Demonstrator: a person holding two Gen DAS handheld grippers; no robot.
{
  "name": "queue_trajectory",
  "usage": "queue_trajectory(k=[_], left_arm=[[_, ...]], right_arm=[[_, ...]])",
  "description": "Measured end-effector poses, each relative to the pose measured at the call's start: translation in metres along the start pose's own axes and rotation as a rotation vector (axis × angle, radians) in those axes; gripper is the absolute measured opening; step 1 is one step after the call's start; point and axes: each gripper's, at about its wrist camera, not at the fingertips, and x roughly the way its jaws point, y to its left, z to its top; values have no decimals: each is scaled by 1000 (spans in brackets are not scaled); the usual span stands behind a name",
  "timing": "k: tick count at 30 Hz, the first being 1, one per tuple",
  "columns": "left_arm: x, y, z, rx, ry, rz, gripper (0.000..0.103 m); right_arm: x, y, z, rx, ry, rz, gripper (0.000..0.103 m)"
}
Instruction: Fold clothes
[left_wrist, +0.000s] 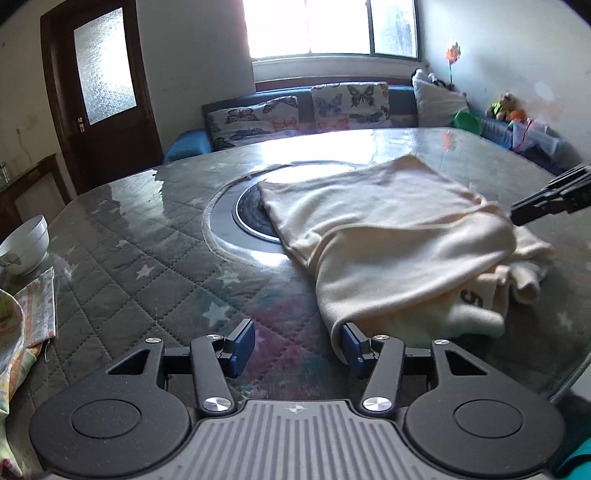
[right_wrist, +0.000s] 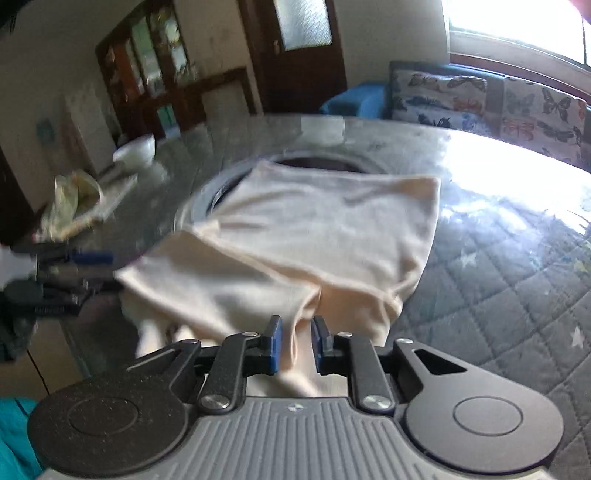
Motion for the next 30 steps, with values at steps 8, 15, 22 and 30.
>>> queue_trajectory(k=[8,15,22,30], left_arm=[[-13,11,14,-55,-58,-51,54],[-3,8,21,-57,-64,-63,54],[12,2,28,-50,-66,-116,52],[33,6,33,-115,-29,-155,50]], right_arm=[[35,-19,5,143,34,22,21],[38,-9,7,103,13,9,5],[6,6,22,-14,-108,-111,2],[33,-19,5,169,-9,-3,24]])
